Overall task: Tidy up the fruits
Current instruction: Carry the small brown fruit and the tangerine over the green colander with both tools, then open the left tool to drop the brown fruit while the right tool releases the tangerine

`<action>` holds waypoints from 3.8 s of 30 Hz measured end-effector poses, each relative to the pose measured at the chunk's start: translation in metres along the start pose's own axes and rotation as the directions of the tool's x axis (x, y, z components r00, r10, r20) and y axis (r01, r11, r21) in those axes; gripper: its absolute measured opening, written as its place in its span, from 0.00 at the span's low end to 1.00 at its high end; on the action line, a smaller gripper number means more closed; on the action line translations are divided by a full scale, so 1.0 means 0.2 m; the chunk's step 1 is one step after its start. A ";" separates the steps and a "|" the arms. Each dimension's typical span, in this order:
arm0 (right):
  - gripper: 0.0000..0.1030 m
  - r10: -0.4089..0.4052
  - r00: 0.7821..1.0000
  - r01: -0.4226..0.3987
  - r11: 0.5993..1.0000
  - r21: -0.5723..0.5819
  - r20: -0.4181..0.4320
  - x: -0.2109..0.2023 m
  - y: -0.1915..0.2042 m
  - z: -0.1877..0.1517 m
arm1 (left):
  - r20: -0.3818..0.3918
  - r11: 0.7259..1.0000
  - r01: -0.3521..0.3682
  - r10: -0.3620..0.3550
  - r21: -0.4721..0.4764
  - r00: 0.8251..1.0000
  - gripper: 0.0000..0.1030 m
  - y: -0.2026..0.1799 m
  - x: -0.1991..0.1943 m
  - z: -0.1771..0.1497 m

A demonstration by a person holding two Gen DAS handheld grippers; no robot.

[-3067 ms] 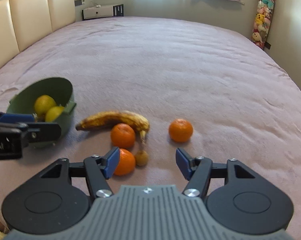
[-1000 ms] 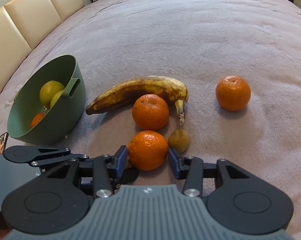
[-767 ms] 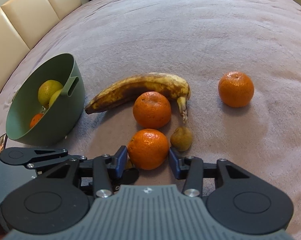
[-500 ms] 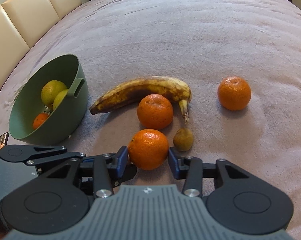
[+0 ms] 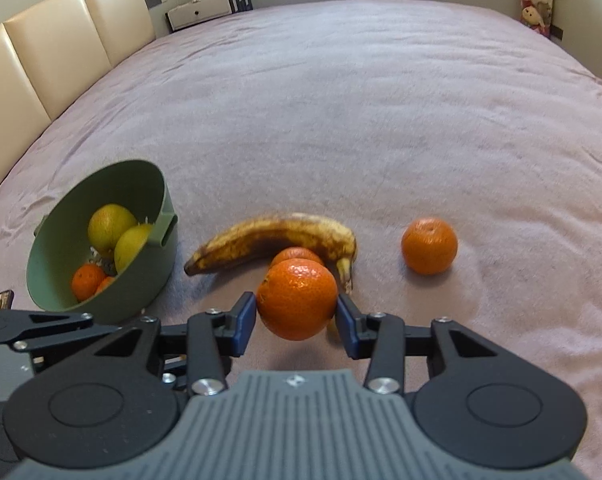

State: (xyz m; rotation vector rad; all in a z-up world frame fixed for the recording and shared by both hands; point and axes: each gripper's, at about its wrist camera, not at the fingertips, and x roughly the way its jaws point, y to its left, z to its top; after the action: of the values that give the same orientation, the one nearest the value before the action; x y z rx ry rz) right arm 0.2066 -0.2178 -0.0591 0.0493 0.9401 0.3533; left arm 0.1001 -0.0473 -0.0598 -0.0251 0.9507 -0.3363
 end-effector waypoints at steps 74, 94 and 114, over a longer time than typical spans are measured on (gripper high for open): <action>0.40 0.230 0.966 -0.259 0.821 -0.508 -0.122 0.36 0.83 0.05 | -0.161 0.864 -0.273 0.224 -0.423 0.961 0.29 0.85 -0.09 -0.01; 0.40 0.234 0.963 -0.271 0.834 -0.480 -0.135 0.36 0.82 0.06 | -0.116 0.839 -0.252 0.224 -0.483 0.968 0.56 0.88 -0.16 0.00; 0.40 0.169 0.985 -0.147 0.745 -0.650 -0.030 0.47 0.85 0.29 | 0.009 0.776 -0.160 0.209 -0.611 0.978 0.42 0.95 -0.17 -0.04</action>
State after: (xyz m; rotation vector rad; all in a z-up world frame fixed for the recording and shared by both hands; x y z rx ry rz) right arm 0.2552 -0.0210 -0.0651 -0.5134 0.7384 0.8265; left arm 0.1273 0.1438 -0.0685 -0.5326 0.9432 0.1695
